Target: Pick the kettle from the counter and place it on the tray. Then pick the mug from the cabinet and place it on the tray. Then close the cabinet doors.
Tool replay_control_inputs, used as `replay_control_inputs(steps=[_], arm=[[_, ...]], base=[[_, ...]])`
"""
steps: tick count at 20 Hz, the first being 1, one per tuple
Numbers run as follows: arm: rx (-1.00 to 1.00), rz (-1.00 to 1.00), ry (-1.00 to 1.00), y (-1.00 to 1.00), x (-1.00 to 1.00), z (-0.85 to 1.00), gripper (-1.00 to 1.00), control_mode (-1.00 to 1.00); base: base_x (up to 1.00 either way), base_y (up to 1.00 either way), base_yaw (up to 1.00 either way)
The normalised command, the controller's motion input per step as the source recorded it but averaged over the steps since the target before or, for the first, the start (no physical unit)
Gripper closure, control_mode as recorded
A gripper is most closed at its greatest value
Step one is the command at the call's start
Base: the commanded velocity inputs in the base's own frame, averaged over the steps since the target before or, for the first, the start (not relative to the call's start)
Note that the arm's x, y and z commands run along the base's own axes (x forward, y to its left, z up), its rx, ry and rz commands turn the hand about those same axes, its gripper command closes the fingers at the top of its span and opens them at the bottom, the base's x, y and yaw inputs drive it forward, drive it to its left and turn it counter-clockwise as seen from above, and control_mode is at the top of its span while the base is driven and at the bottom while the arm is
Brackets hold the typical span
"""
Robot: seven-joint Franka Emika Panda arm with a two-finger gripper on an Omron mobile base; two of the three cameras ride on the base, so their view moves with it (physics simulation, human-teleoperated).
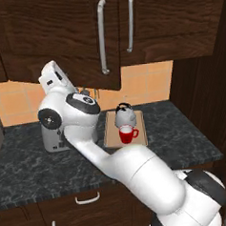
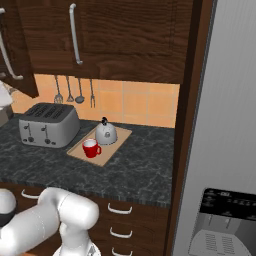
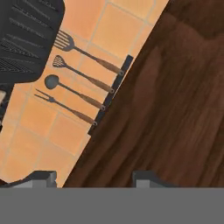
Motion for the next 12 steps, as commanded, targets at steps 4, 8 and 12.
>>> replay_control_inputs(steps=[4, 8, 12], arm=[[0.22, 0.20, 0.00, -0.26, 0.99, 0.00, -1.00, -1.00], [0.21, 0.20, 0.00, -0.25, 1.00, 0.00, -1.00, -1.00], [0.20, 0.20, 0.00, -0.20, 0.99, 0.00, -1.00, -1.00]], base=[[0.00, 0.00, 0.00], [0.00, 0.00, 0.00], [0.00, 0.00, 0.00]])
